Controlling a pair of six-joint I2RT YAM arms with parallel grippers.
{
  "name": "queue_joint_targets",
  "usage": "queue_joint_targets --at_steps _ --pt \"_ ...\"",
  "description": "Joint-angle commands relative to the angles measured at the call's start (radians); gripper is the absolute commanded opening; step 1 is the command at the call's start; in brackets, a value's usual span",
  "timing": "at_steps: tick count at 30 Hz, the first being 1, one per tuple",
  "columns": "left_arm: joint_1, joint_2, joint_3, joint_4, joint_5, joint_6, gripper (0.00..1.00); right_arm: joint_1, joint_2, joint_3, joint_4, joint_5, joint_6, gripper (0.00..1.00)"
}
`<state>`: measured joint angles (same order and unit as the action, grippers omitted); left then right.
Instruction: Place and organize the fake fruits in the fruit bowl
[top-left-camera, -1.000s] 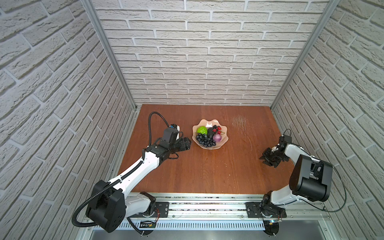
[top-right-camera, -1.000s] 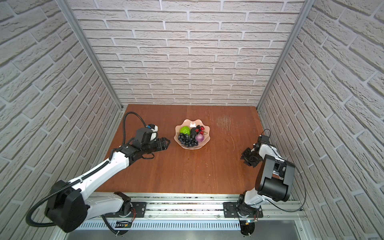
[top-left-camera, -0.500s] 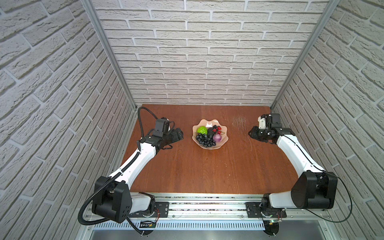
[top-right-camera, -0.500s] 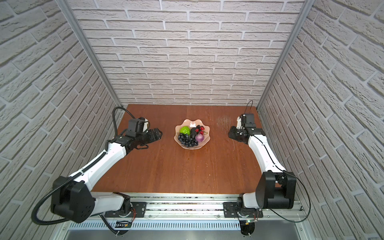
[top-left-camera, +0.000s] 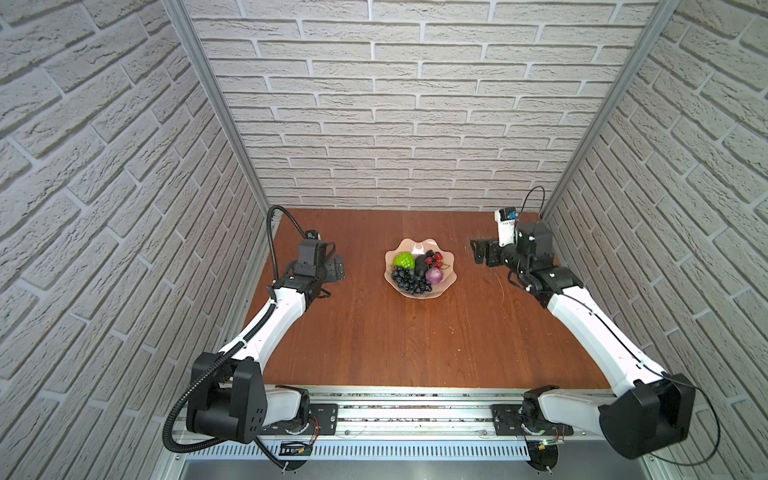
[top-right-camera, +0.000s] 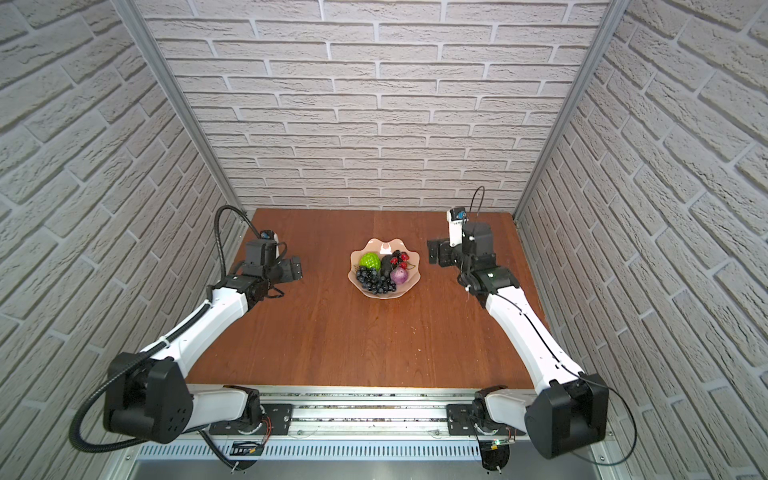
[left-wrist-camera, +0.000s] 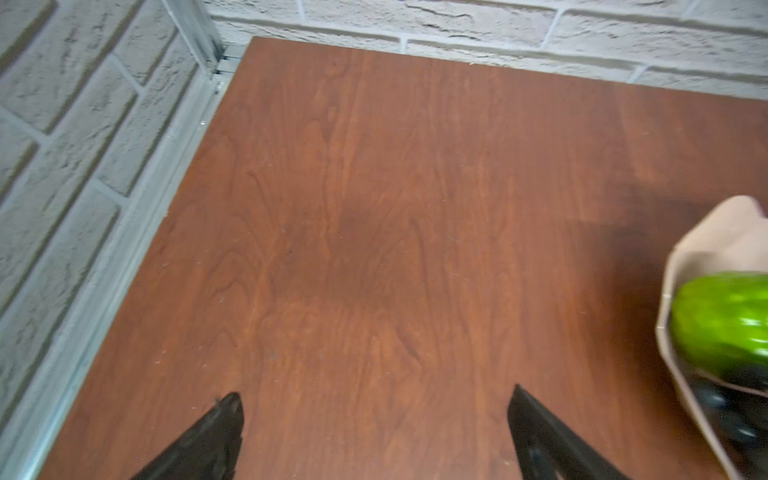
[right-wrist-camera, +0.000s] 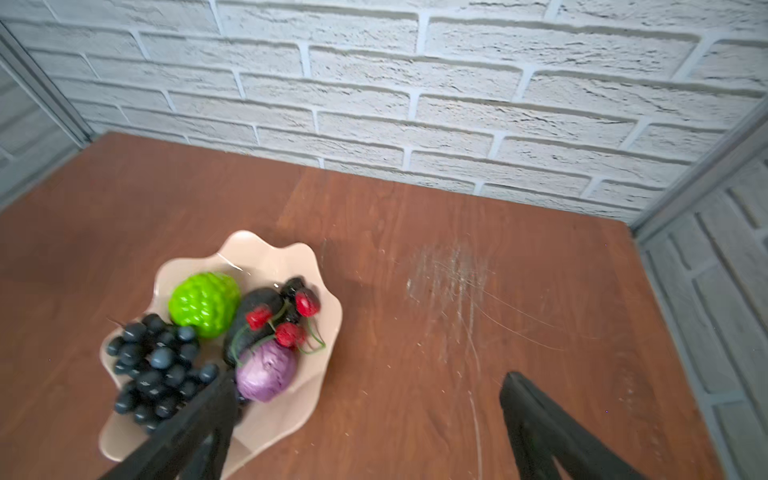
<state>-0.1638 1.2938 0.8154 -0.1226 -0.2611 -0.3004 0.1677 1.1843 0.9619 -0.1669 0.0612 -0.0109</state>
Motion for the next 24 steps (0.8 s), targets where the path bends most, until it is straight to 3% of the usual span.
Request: queue_joint_targets --at_steps 1,4,8,11,17,19,24 --pt "0.017 -0.027 -0.155 0.295 -0.039 0.150 0.98 -0.053 -0.017 -0.058 0.124 0.082 -0.030 1.00" --pt "0.032 0.025 -0.228 0.440 -0.010 0.201 0.98 -0.126 -0.092 -0.278 0.380 -0.007 0.072 1.00" --pt "0.078 0.113 -0.297 0.620 0.020 0.178 0.98 -0.131 -0.061 -0.387 0.428 0.063 0.040 1.00" --pt "0.079 0.156 -0.295 0.638 0.018 0.177 0.98 -0.132 -0.042 -0.466 0.502 0.066 0.047 1.00" --pt "0.100 0.104 -0.364 0.712 0.038 0.167 0.98 -0.134 0.106 -0.539 0.732 0.051 0.052 1.00" --pt "0.100 0.100 -0.388 0.761 0.026 0.230 0.98 -0.133 0.166 -0.537 0.777 0.020 0.040 1.00" --pt "0.180 0.218 -0.405 0.945 0.075 0.229 0.98 -0.134 0.254 -0.567 0.885 -0.005 0.035 1.00"
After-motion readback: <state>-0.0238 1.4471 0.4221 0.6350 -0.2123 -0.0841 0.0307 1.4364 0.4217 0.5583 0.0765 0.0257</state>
